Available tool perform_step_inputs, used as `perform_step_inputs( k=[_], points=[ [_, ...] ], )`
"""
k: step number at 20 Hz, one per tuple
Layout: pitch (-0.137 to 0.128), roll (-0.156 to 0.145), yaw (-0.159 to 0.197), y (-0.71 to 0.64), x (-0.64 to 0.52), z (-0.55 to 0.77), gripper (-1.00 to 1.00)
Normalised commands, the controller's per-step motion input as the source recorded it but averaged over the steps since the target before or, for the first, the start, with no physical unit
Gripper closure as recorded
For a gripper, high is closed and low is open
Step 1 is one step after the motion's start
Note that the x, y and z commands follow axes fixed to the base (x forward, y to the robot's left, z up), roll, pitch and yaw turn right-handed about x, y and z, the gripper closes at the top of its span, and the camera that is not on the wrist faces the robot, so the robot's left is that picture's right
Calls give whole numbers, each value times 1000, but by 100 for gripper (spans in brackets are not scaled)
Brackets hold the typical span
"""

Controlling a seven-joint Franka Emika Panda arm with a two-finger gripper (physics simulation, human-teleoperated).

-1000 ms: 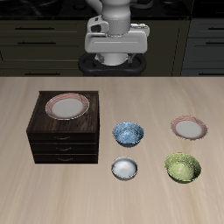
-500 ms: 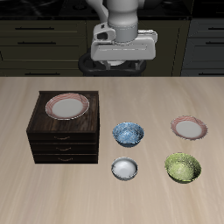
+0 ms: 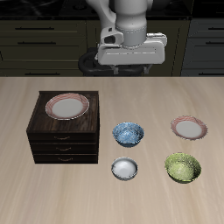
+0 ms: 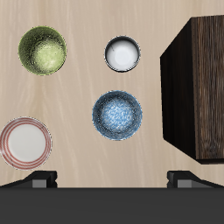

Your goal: Stack the blue bowl on the green bowl

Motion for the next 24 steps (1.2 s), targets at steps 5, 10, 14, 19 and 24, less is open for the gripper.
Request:
perform_step_inputs(
  k=[5,10,14,19,24],
  points=[
    [-24,-5,-5,75,144,-4,-100],
    [25,17,-7,137,137,-240,-100],
    [16,-1,-18,79,123,-275,-100],
    [7,-5,16,120,61,-294,-100],
    [24,9,12,120,25,-357,-100]
  ],
)
